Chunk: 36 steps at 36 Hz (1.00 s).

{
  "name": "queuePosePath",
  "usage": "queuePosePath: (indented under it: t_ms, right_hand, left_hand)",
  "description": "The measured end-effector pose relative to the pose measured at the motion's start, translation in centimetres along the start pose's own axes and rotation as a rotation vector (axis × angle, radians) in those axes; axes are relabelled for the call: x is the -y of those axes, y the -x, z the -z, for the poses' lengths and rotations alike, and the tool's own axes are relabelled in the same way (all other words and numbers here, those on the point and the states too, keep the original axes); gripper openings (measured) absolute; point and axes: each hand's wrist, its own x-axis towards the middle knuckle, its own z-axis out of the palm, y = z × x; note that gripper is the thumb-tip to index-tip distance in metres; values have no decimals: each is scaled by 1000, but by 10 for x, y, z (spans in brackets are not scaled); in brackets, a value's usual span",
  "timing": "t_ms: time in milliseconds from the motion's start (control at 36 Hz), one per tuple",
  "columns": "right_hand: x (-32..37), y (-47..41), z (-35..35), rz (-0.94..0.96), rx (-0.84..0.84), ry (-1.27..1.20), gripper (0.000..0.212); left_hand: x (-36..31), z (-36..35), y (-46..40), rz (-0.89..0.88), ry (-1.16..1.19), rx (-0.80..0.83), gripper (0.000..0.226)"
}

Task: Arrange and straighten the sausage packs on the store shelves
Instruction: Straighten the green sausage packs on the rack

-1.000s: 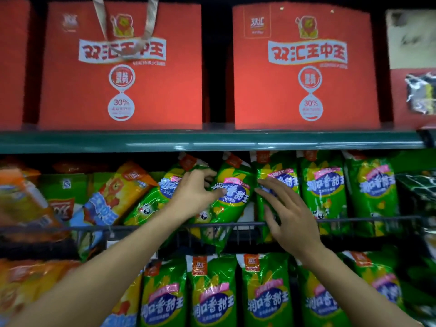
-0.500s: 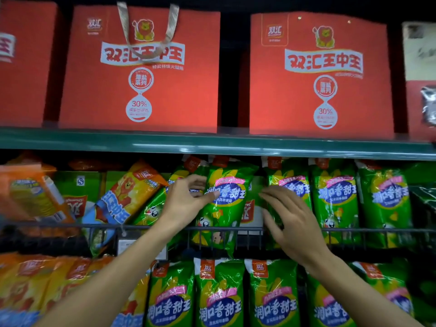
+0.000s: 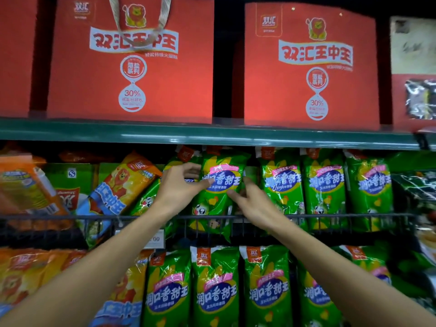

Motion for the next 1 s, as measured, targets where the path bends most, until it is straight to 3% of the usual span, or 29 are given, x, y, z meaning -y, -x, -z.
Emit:
queuePosePath:
  t_ms: [222,333,472,556,722,778,889,1000]
  right_hand:
    - [19,-7,1,104,-80,-43,59]
    - [22,-18,10,165,-168,67,52]
    - [11,-18,27,120,-58,247,48]
    - [-1,-11,34,84,21,337,45]
    - [-8,-9,37,100,7,425,46]
    - [-11,-9,37,144,-38,468,49]
    - [-17,-5,38,249,-170,526,79]
    - [-23,6,28,554,-372,664,69]
  left_hand:
    - [-1,11,-7,15,76,-80,54]
    - [-2,10,-10,58,112,-90,45]
    - [1,1,-5,56,102,-10,49]
    - [1,-6,2,-20,-21,52,58]
    - [5,-17,18,-267,-196,66,63]
    - [8,-18,22,-403,-312,61,66]
    - [17,-20,28,-587,-474,131,65]
    - [22,-22,31,-570,-527,217,60]
